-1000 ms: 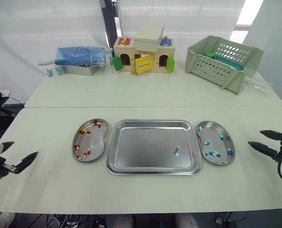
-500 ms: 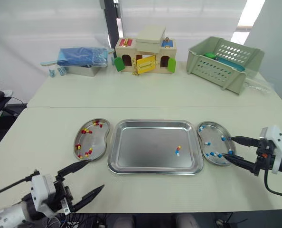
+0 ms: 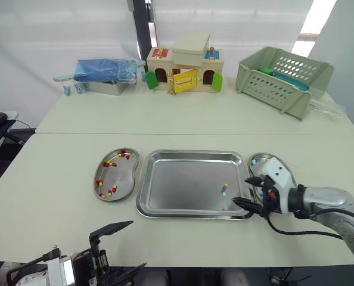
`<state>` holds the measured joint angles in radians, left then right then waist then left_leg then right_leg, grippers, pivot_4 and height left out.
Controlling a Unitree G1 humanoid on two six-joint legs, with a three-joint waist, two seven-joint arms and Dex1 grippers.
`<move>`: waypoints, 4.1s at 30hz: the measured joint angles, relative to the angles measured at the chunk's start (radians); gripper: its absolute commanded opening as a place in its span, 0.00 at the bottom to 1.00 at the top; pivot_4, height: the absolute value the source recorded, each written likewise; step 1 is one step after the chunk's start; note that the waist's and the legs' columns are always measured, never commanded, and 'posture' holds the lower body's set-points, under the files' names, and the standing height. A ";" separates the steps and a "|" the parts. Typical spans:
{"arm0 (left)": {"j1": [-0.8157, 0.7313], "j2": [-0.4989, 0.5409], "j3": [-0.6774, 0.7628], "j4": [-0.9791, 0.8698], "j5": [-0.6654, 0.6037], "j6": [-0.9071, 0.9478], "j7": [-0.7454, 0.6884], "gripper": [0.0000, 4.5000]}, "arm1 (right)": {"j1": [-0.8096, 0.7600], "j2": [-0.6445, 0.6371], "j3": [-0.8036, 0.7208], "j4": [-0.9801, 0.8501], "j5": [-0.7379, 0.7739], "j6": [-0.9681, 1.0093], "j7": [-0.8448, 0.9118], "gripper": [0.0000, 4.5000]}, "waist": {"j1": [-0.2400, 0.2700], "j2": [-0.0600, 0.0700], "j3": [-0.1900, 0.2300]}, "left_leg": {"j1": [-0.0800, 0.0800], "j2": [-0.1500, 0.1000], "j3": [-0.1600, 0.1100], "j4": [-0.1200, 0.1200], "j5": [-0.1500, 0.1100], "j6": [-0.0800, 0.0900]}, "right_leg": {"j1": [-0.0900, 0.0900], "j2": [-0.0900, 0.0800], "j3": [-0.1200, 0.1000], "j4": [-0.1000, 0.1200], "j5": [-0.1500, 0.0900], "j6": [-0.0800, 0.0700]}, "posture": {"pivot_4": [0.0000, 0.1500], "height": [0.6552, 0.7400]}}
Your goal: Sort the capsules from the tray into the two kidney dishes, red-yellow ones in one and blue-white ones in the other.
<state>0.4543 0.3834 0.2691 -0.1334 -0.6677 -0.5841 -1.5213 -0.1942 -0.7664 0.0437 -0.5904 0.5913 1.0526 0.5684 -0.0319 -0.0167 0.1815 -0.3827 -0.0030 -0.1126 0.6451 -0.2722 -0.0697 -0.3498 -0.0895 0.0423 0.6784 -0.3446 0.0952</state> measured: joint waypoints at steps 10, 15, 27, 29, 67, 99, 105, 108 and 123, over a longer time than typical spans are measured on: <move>0.047 -0.015 -0.037 -0.017 -0.030 -0.028 0.008 1.00 | -0.087 0.075 0.202 -0.052 -0.098 0.138 -0.155 1.00 | 0.000 0.000 -0.001 | 0.000 0.000 -0.001 0.000 0.000 0.000 | -0.001 0.000 0.000 0.000 0.000 0.000 | 1.00 1.00; 0.046 -0.014 -0.040 -0.018 -0.032 -0.028 0.023 1.00 | -0.125 0.113 0.258 -0.056 -0.142 0.176 -0.203 0.91 | -0.001 -0.001 -0.002 | 0.000 0.000 -0.001 0.000 0.000 0.000 | -0.001 0.001 0.000 0.000 0.000 0.000 | 1.00 1.00; 0.042 -0.012 -0.046 -0.020 -0.031 -0.030 0.056 1.00 | -0.141 0.124 0.273 -0.054 -0.200 0.206 -0.225 0.15 | -0.001 -0.003 -0.004 | 0.000 0.000 -0.001 -0.001 0.000 0.000 | -0.001 0.001 0.000 0.000 0.000 0.000 | 1.00 1.00; 0.039 -0.012 -0.047 -0.020 -0.028 -0.031 0.060 1.00 | -0.141 0.125 0.274 -0.053 -0.215 0.204 -0.223 0.03 | 0.000 -0.003 -0.004 | 0.000 0.000 -0.001 -0.001 0.000 0.000 | -0.001 0.001 0.000 0.000 0.000 0.000 | 1.00 1.00; -0.086 0.030 -0.203 0.022 -0.003 -0.028 0.005 1.00 | 0.188 -0.173 -0.284 0.260 -0.159 -0.325 0.258 0.25 | 0.000 -0.003 -0.003 | 0.001 0.000 0.000 -0.001 0.000 0.001 | 0.001 0.001 0.000 -0.001 0.000 0.000 | 1.00 1.00; -0.169 0.579 0.301 0.127 0.041 0.713 0.570 1.00 | 0.124 -0.273 -0.402 0.888 -0.187 -0.847 0.752 0.99 | -0.014 0.000 0.002 | 0.001 0.001 0.002 -0.002 0.000 0.001 | -0.001 0.001 0.001 0.000 0.000 0.000 | 1.00 1.00; -0.215 0.664 0.343 0.406 0.168 0.689 0.535 1.00 | 0.023 -0.276 -0.339 1.131 -0.262 -1.009 0.826 0.99 | -0.026 0.002 0.004 | 0.001 0.001 0.003 -0.003 0.000 0.000 | -0.002 0.001 0.001 0.001 -0.001 -0.001 | 1.00 1.00; -0.235 0.674 0.346 0.487 0.206 0.682 0.512 1.00 | 0.002 -0.277 -0.333 1.181 -0.275 -1.046 0.846 0.99 | -0.026 0.003 0.005 | 0.001 0.001 0.003 -0.003 0.000 0.000 | -0.002 0.001 0.001 0.001 -0.001 -0.001 | 1.00 1.00; -0.315 0.674 0.274 0.549 0.301 0.657 0.441 1.00 | 0.095 -0.273 -0.362 1.113 -0.233 -1.058 0.896 0.99 | -0.025 0.003 0.005 | 0.001 0.001 0.003 -0.003 0.000 0.000 | -0.002 0.001 0.001 0.001 0.000 -0.001 | 1.00 1.00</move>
<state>0.1396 1.0571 0.5434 0.4154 -0.3672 0.0727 -1.0804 -0.0991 -1.0392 -0.3183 0.5228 0.3584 -0.0049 1.4641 -0.0571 -0.0141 0.1862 -0.3817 -0.0021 -0.1099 0.6425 -0.2724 -0.0694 -0.3519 -0.0888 0.0437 0.6796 -0.3451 0.0946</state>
